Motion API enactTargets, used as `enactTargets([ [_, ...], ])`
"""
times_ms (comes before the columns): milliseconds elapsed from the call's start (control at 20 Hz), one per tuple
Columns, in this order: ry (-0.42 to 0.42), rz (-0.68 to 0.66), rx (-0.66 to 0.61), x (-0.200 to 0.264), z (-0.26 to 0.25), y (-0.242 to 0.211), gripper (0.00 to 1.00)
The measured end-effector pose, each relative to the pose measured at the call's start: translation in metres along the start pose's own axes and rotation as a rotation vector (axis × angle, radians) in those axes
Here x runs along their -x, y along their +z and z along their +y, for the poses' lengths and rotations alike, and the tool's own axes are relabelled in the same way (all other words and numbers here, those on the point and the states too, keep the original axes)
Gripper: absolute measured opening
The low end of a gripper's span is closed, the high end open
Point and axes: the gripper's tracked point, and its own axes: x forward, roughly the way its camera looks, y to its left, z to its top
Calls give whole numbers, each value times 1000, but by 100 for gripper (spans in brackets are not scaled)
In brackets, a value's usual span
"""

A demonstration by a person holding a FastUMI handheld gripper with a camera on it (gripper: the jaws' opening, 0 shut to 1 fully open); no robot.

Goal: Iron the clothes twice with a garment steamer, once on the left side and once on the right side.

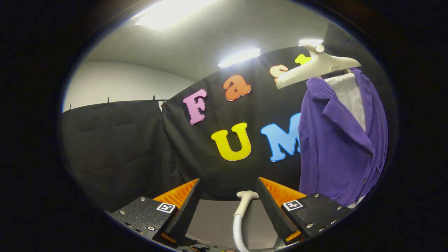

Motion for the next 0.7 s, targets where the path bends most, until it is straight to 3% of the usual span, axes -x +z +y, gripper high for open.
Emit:
enactTargets([
  [350,-30,259,-25,-88,-30,-60,95],
  [550,-123,339,53,-126,-64,-85,95],
  [700,-108,413,20,-149,-64,-106,96],
])
